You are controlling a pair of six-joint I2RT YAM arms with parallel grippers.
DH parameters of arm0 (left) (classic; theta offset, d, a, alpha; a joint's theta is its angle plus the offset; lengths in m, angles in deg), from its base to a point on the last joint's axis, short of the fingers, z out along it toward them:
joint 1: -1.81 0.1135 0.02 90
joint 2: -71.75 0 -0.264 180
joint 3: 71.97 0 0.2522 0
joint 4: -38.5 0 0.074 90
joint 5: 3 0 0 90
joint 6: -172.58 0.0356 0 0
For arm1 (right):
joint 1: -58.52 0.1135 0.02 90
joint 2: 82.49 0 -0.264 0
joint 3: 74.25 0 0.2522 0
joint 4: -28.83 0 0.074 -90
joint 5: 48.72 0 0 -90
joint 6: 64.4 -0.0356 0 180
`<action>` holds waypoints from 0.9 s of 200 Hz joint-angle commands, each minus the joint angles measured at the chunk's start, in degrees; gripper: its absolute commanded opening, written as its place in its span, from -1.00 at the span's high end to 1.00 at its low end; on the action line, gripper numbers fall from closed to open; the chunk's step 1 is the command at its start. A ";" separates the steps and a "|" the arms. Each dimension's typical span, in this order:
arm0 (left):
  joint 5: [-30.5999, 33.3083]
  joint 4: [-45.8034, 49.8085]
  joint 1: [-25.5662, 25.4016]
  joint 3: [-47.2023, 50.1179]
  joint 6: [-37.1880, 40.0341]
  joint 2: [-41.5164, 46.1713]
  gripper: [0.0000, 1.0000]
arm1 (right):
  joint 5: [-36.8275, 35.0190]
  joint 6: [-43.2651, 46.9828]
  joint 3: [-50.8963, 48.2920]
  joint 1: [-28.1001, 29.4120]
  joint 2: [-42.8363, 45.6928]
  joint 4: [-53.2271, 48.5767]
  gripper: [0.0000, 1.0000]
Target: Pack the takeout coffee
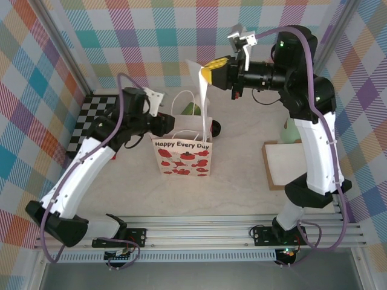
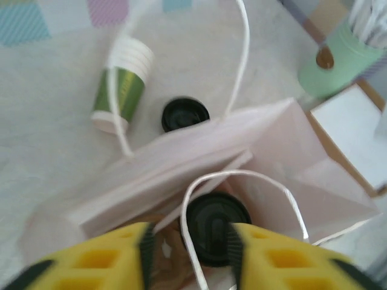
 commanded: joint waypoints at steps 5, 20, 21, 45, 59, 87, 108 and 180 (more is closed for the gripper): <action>1.60 -5.85 4.30 2.57 -2.02 5.95 -0.04 | 10.19 1.69 2.51 1.71 -2.24 -2.15 1.00; -1.28 -6.82 6.78 3.57 -0.44 8.11 -0.22 | 12.39 2.50 2.51 2.02 -2.87 -2.36 1.00; -1.56 -6.89 6.93 3.61 -0.27 8.20 -0.24 | 12.46 2.57 2.48 2.02 -2.87 -2.41 1.00; -12.50 -9.14 9.12 4.12 4.96 10.42 -0.60 | 9.29 5.58 2.35 2.11 -3.80 -4.89 1.00; -20.33 -10.02 9.97 3.87 9.02 10.61 -0.83 | 3.09 9.50 1.08 2.25 -4.33 -6.30 1.00; -32.67 -11.08 11.03 1.98 16.29 8.60 -1.00 | -0.95 12.09 -2.30 2.20 -6.15 -3.52 1.00; -30.79 -15.99 10.86 2.68 16.96 6.63 -1.00 | 4.78 10.72 2.81 2.54 -10.14 -3.67 1.00; -29.50 -23.21 6.04 -0.64 22.39 0.34 -1.00 | 11.97 9.57 7.37 5.60 -15.20 -5.92 1.00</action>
